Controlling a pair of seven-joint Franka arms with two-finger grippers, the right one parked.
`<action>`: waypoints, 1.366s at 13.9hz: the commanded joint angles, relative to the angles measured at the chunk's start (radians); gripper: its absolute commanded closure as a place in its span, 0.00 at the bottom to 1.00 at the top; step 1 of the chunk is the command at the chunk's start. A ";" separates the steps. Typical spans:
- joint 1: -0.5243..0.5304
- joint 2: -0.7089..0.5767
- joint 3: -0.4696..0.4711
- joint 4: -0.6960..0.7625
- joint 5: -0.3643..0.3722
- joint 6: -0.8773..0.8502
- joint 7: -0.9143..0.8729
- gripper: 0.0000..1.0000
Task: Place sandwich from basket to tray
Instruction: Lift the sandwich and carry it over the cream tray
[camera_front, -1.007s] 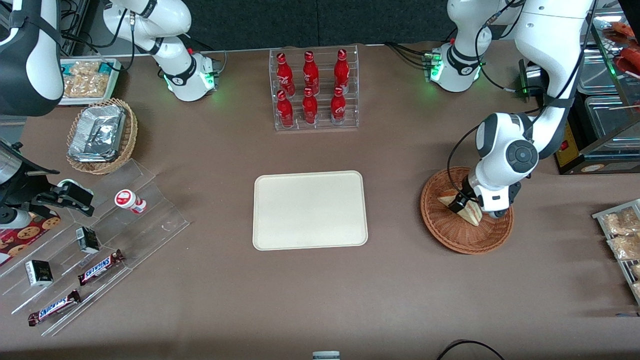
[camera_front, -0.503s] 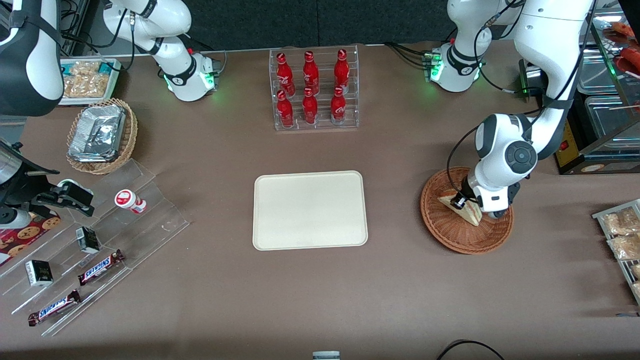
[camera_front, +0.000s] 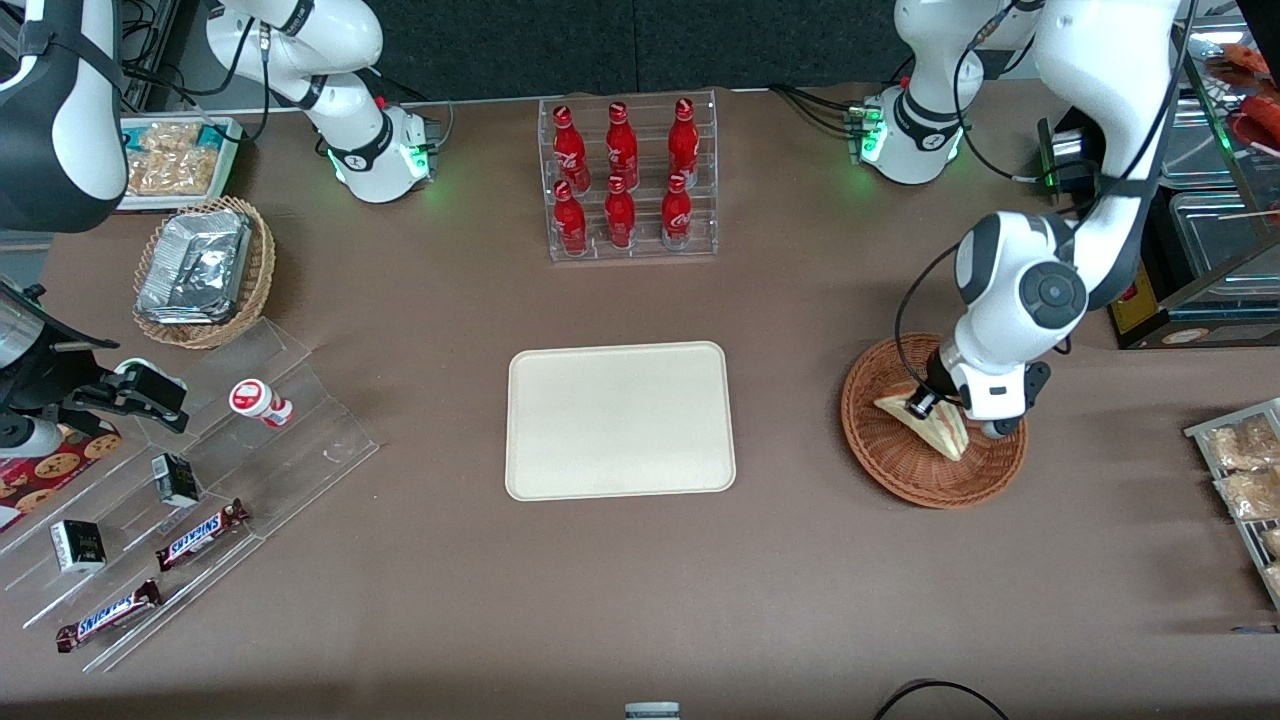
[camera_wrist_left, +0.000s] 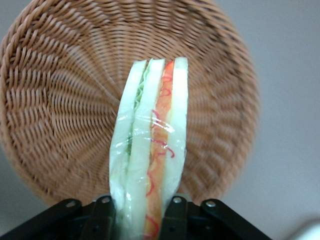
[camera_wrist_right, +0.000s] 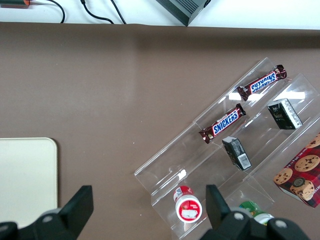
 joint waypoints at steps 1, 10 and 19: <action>-0.045 -0.053 -0.046 0.108 0.016 -0.153 0.002 1.00; -0.313 0.192 -0.159 0.568 0.131 -0.325 0.083 1.00; -0.514 0.553 -0.158 0.892 0.203 -0.316 0.088 1.00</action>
